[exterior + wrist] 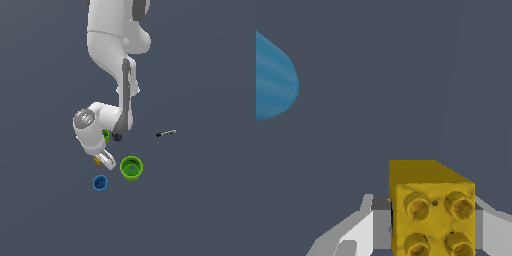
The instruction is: Pick up a designated object from a clutter of objects.
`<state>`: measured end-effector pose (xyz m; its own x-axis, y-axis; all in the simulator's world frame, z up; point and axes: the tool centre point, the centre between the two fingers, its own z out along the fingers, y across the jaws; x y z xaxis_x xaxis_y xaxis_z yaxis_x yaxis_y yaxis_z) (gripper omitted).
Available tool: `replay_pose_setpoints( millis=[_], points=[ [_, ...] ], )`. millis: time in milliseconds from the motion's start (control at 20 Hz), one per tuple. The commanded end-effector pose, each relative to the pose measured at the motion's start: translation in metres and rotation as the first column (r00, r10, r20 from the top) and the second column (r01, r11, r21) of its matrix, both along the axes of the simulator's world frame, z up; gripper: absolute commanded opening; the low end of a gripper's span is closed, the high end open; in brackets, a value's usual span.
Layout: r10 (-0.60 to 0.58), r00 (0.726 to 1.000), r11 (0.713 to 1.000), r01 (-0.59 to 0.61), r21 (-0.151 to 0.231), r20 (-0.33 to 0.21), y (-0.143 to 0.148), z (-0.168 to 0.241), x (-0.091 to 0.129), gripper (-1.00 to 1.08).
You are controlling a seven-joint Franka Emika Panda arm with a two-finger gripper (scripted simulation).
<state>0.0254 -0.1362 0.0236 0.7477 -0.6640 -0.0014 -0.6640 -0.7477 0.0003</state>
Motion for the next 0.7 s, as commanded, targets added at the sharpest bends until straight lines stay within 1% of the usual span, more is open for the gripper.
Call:
replay_pose_setpoints(
  millis=[0, 350, 650],
  points=[
    [0.000, 1.000, 1.000, 0.000, 0.000, 0.001, -0.001, 0.004, -0.001, -1.00],
    [0.000, 1.000, 1.000, 0.000, 0.000, 0.001, -0.007, 0.032, -0.009, -1.00],
    [-0.001, 1.000, 1.000, 0.001, 0.001, 0.001, -0.016, 0.075, -0.022, -1.00]
  ],
)
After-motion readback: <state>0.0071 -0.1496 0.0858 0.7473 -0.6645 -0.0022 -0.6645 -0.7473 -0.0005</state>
